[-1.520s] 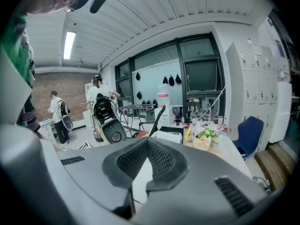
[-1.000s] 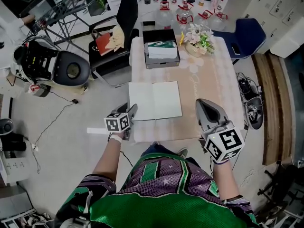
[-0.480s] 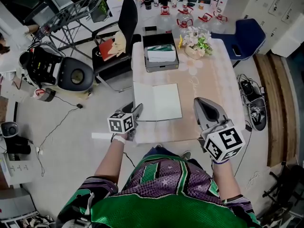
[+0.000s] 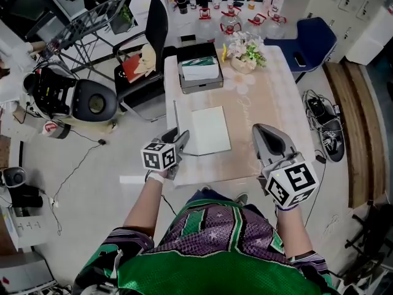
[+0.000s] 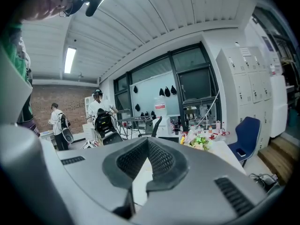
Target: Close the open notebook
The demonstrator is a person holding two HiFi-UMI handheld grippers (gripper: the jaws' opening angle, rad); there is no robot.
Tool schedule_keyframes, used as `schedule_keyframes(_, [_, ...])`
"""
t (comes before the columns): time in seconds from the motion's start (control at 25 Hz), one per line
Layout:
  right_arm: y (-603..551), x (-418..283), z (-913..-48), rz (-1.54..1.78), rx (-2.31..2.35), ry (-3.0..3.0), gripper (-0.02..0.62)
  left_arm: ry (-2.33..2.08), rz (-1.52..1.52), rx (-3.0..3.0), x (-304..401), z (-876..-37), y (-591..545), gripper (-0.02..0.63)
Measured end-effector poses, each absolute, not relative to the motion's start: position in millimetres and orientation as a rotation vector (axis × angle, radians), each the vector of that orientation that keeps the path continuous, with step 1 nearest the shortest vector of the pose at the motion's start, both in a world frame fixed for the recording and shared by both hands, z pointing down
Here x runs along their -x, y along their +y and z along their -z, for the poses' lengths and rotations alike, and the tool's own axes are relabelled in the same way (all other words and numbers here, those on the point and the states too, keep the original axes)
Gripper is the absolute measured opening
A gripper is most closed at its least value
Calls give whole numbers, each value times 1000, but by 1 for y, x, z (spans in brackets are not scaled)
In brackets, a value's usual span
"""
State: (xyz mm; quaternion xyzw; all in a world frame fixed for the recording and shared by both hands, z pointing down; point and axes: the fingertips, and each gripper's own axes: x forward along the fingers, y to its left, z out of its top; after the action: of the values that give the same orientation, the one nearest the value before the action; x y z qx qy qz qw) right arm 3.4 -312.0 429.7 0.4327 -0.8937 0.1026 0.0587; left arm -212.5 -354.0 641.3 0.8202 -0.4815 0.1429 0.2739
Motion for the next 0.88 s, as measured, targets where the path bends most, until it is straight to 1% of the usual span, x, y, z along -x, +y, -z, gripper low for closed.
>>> schedule_keyframes(0.88, [-302, -66, -438, -350, -1520, -2598, 2, -1061, -389, -2310, 115, -638, -379, 189])
